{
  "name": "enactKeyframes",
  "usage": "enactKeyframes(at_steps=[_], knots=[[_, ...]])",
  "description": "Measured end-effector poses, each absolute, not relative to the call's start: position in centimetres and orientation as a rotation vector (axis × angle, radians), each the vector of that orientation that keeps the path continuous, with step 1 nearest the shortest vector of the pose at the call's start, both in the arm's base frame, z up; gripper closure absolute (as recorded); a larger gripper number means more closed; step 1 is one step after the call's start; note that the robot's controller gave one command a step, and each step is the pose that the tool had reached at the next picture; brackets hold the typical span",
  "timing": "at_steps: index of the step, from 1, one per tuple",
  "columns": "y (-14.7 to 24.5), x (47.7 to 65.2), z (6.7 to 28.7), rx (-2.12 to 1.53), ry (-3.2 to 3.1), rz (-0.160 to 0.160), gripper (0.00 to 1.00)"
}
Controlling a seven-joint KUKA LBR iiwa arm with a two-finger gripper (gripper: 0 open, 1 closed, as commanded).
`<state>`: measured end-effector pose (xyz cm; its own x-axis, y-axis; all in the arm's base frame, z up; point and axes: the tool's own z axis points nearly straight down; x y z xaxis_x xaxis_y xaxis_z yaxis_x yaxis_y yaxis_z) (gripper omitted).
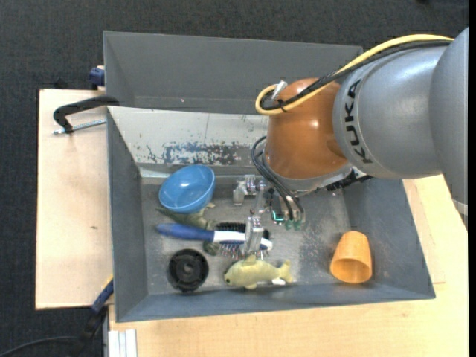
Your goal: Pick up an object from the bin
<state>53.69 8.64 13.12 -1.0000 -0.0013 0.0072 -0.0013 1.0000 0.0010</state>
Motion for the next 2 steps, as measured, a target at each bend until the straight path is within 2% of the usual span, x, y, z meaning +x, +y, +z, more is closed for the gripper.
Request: enactKeyframes(at_steps=[1,2], knots=[[9.07,53.81,6.91,0.232,-3.128,-0.001,0.00],[9.02,53.90,7.01,0.227,-3.132,-0.002,1.00]])
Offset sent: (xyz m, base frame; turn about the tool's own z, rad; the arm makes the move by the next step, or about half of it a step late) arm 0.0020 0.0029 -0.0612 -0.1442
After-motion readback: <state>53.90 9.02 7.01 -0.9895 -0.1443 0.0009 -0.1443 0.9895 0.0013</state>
